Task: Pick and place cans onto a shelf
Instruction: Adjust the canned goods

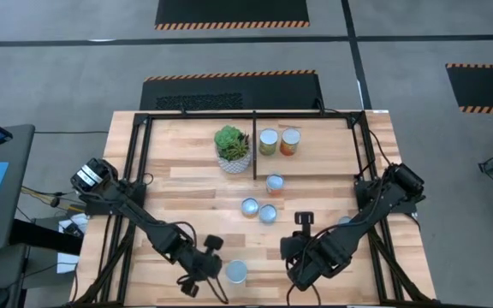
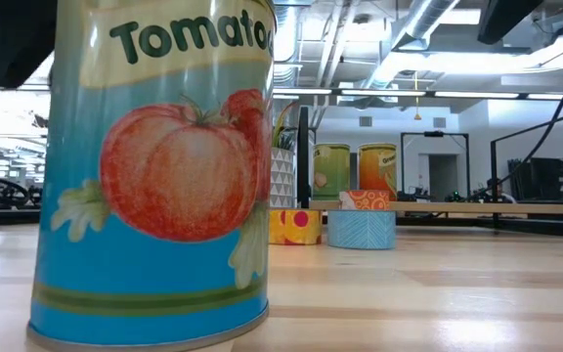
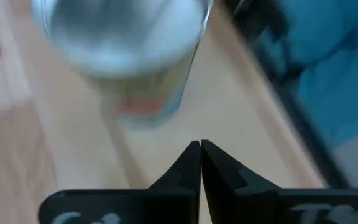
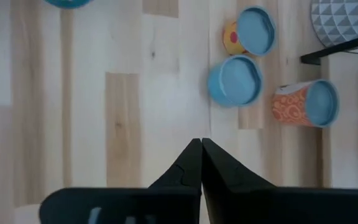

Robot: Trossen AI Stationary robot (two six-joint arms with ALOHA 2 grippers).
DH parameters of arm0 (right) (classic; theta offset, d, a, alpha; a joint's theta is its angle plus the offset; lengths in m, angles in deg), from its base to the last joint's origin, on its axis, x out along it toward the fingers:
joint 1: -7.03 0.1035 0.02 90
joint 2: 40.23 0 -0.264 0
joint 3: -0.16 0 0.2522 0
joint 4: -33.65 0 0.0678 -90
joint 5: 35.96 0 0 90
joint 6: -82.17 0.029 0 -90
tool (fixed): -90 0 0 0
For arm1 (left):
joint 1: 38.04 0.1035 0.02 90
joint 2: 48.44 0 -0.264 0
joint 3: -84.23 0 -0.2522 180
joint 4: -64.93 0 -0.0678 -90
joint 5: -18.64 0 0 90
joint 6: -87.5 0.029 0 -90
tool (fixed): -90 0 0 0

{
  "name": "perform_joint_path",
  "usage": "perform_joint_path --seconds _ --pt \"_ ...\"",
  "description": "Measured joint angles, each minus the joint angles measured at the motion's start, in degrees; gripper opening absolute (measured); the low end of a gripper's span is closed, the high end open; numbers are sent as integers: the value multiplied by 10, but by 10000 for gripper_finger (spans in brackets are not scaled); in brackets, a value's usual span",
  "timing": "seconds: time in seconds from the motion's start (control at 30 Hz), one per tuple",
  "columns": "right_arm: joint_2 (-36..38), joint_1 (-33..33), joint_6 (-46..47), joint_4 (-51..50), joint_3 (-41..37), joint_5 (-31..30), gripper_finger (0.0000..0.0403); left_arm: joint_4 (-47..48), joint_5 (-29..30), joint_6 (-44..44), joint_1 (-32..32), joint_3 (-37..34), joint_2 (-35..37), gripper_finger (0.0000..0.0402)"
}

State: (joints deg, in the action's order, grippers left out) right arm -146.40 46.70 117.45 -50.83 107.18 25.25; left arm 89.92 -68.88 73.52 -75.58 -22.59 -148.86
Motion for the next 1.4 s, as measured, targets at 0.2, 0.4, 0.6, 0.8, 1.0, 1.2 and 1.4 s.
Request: perform_joint_path --seconds 0.2,0.4,0.6,0.8,1.0,1.2,1.4 --pt "0 4 -12 -41 0 0 26 -54 -57 -7 8 0 -9 0" --pt "0 4 -13 -62 0 -15 17 -122 -64 -7 23 11 -58 0" --pt "0 5 -8 -67 0 -19 25 -133 -73 73 57 58 -112 0" --pt "0 5 -8 -72 0 -19 25 -120 -84 184 93 77 -103 0" --pt "0 8 1 -79 0 -21 18 -118 -170 175 140 86 -101 0" --pt "0 26 23 -87 0 -27 25 -150 -199 163 129 87 -101 0" --pt "0 44 70 -103 0 -28 21 -197 -128 160 131 87 -102 0"
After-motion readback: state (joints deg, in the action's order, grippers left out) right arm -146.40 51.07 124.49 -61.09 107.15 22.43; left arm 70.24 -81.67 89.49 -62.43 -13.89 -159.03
